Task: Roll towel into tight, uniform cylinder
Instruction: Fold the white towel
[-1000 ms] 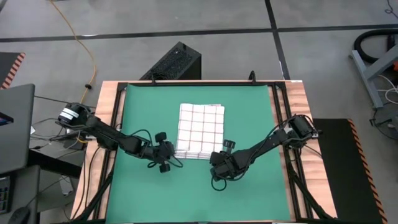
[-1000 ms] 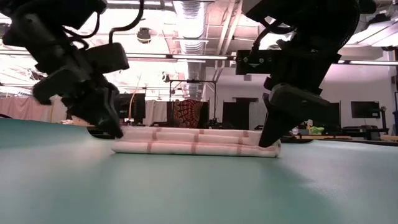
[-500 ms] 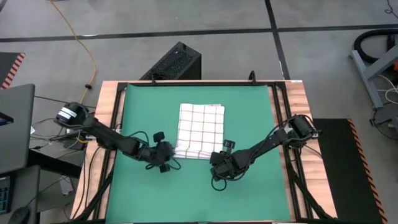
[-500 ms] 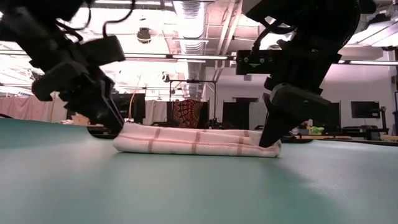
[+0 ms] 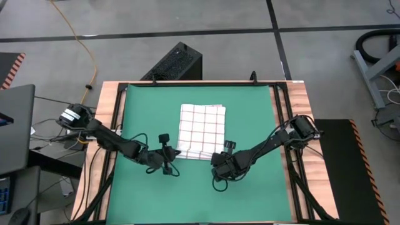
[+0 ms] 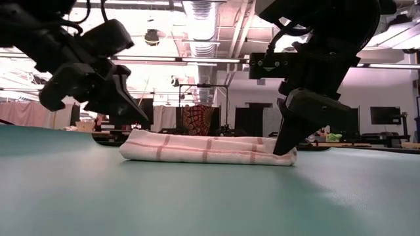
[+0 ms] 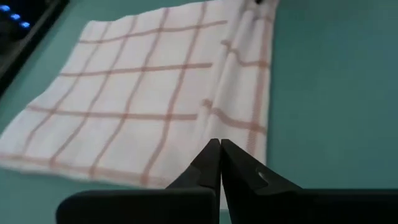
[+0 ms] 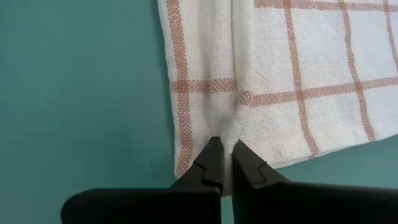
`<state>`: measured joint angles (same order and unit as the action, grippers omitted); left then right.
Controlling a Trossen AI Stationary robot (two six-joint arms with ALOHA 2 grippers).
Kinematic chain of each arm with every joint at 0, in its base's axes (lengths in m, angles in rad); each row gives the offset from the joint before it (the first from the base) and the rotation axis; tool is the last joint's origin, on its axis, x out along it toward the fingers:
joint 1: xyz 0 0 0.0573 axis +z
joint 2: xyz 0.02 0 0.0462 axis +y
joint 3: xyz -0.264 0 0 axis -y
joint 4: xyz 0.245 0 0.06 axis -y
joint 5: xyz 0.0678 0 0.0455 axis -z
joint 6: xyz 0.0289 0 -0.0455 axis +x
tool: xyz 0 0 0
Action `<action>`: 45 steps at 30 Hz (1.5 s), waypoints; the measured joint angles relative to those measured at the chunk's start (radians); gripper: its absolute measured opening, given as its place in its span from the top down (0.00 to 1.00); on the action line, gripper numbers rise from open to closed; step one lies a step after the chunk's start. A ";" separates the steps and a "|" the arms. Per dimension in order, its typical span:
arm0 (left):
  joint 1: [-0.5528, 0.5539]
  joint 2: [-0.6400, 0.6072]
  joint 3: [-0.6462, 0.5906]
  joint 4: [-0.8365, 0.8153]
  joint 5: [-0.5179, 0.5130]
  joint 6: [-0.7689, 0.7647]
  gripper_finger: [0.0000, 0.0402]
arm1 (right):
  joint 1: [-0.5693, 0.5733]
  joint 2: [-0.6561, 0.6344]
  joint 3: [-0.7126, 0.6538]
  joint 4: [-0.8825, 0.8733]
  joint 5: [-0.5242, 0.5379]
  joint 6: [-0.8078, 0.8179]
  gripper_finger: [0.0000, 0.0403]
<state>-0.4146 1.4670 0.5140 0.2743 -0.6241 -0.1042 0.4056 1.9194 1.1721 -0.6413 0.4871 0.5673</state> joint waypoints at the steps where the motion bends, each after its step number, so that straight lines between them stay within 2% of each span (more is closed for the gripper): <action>1: 0.010 0.014 0.000 0.020 0.025 0.009 1.00 | -0.001 0.000 0.000 0.000 0.000 0.000 0.95; 4: 0.029 0.060 0.000 0.073 0.080 0.029 1.00 | -0.002 0.000 0.000 0.001 0.000 0.000 0.95; 10: 0.067 0.148 0.000 0.084 0.063 0.000 1.00 | -0.002 0.000 0.000 0.002 -0.001 0.000 0.95; 13: 0.075 0.180 0.000 0.087 0.086 -0.017 1.00 | 0.006 0.000 0.000 0.003 0.010 -0.006 0.94; 20: 0.076 0.202 0.001 0.087 0.090 -0.049 1.00 | 0.040 -0.004 0.009 -0.021 0.107 -0.052 0.80; 30: 0.076 0.202 0.001 0.076 0.094 -0.047 1.00 | 0.067 -0.100 0.043 -0.198 0.174 -0.041 0.61; 35: 0.076 0.202 0.001 0.076 0.096 -0.048 1.00 | 0.109 -0.170 0.043 -0.225 0.302 -0.060 0.56; 38: 0.076 0.202 0.001 0.077 0.096 -0.049 1.00 | 0.179 -0.213 0.020 -0.108 0.401 -0.159 0.55; 41: 0.076 0.202 0.001 0.084 0.096 -0.049 1.00 | 0.245 -0.237 -0.092 0.143 0.511 -0.254 0.56; 45: 0.076 0.203 0.000 0.085 0.097 -0.049 1.00 | 0.256 -0.243 -0.254 0.473 0.529 -0.311 0.58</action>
<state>-0.3386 1.6699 0.5144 0.3591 -0.5274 -0.1535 0.6621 1.6760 0.9183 -0.1681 1.0158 0.2561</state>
